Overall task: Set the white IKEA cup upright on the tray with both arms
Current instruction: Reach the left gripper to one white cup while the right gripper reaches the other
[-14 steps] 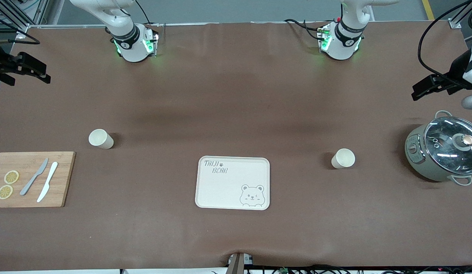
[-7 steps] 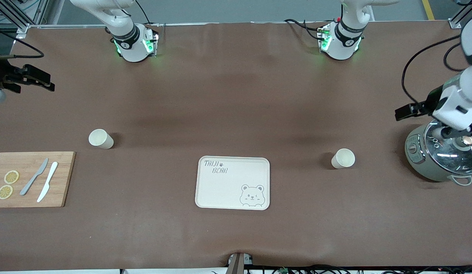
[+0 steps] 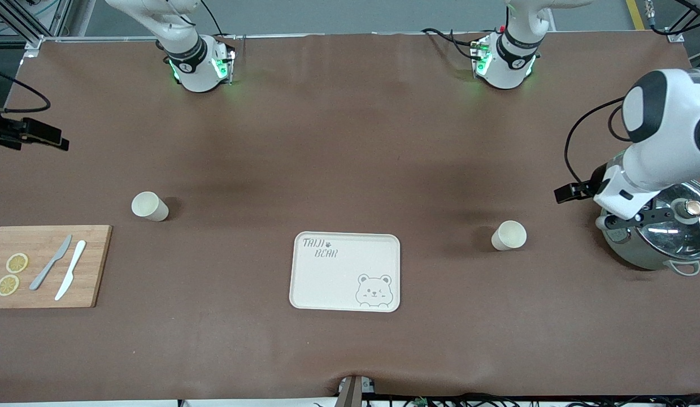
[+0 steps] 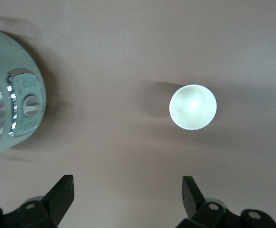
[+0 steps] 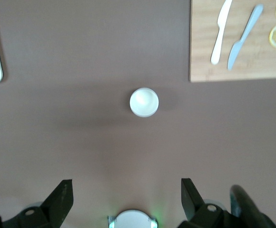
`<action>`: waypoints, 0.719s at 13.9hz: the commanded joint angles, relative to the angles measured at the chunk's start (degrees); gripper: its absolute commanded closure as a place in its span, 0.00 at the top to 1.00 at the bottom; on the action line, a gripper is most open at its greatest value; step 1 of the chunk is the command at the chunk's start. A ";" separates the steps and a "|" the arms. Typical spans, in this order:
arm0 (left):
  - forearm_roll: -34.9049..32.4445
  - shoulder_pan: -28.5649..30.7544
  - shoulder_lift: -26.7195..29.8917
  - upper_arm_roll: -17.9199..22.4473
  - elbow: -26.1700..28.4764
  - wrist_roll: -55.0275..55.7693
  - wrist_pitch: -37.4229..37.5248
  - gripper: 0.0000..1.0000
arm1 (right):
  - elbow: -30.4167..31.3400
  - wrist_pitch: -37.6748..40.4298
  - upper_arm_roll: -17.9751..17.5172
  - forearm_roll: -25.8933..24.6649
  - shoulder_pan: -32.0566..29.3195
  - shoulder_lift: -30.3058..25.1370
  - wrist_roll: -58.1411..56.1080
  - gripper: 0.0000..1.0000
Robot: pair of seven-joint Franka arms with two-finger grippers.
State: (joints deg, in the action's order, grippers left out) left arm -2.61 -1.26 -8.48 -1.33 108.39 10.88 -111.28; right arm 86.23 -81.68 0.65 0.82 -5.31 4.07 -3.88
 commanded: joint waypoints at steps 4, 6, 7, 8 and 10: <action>0.94 -0.23 -1.79 -0.43 7.63 0.80 -13.42 0.96 | 5.61 -10.30 -0.39 0.24 -0.76 1.99 0.01 1.00; 1.73 -0.14 -4.34 -0.51 7.72 0.80 -16.76 0.89 | 7.37 -12.45 -0.38 0.24 -1.98 5.14 -0.16 1.00; 4.00 -0.23 -5.65 -0.51 7.63 0.89 -17.91 0.85 | 8.68 -12.45 -0.38 0.24 -2.25 6.38 -0.25 1.00; 6.28 -0.23 -6.97 -0.51 7.72 0.89 -19.31 0.85 | 10.96 -14.89 -0.38 0.24 -2.60 7.17 -0.34 1.00; 6.92 -0.50 -9.17 -0.51 7.63 0.98 -20.90 0.85 | 15.96 -22.00 -0.38 0.06 -2.34 7.44 -0.69 1.00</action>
State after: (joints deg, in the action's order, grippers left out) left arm 2.73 -1.55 -15.96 -1.70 116.22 11.43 -130.64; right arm 97.75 -99.31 0.78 0.81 -7.00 11.88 -3.96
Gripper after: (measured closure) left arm 0.150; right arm 0.000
